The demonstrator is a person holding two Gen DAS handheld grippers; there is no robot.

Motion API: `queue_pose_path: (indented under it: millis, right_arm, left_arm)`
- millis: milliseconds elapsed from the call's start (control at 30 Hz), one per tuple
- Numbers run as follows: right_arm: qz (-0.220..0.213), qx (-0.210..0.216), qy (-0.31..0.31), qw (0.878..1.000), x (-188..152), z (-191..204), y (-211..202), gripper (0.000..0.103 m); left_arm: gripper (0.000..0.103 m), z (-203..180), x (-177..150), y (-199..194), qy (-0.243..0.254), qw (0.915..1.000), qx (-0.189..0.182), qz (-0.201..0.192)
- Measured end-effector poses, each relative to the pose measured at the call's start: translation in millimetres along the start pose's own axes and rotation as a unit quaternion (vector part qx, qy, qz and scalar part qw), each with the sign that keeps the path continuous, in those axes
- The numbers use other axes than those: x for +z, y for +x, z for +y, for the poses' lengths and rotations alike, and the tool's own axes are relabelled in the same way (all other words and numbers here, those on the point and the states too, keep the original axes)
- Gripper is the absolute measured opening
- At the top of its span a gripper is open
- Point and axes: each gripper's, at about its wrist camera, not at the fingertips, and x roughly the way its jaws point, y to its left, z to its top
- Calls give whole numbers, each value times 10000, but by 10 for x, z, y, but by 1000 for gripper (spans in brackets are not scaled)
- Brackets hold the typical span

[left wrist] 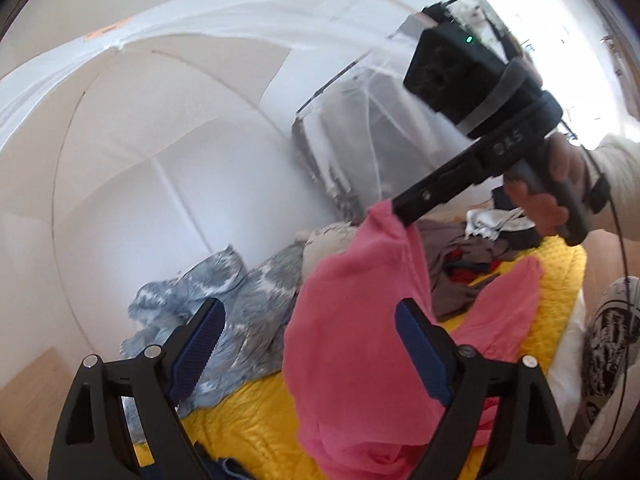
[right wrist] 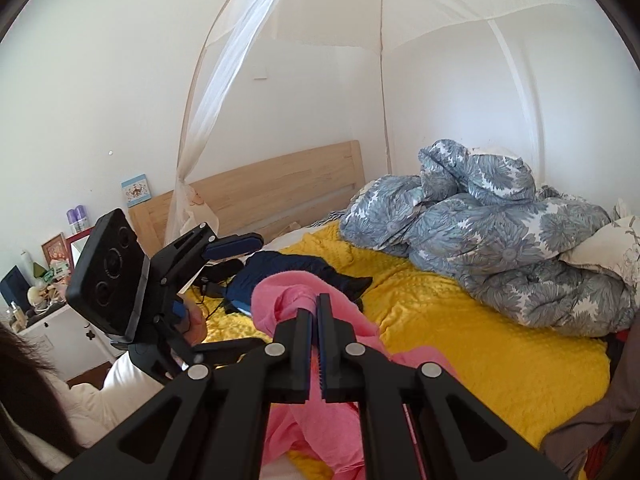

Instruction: Fold clothes

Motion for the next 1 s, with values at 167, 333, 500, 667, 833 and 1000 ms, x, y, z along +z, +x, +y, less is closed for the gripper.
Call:
queue_pose_path:
  millis: [167, 333, 500, 667, 833, 1000]
  right_arm:
    - [120, 47, -39, 9999, -54, 84, -27, 2]
    - [190, 101, -71, 9997, -90, 134, -17, 2]
    - [232, 100, -70, 9997, -124, 143, -9, 2]
    - [231, 94, -17, 9997, -144, 124, -20, 2]
    - [223, 97, 37, 9997, -163, 103, -28, 2]
    - [337, 35, 135, 9993, -215, 57, 27, 20]
  left_arm:
    - [89, -107, -23, 53, 159, 9982, -582, 20]
    - [88, -232, -33, 163, 370, 9951, -902, 182]
    - [63, -131, -95, 211, 171, 9946, -1012, 169]
    - [29, -55, -127, 271, -43, 9945, -1027, 209]
    - [2, 22, -118, 211, -316, 9943, -1016, -29]
    - [2, 196, -154, 118, -751, 9903, -1134, -291]
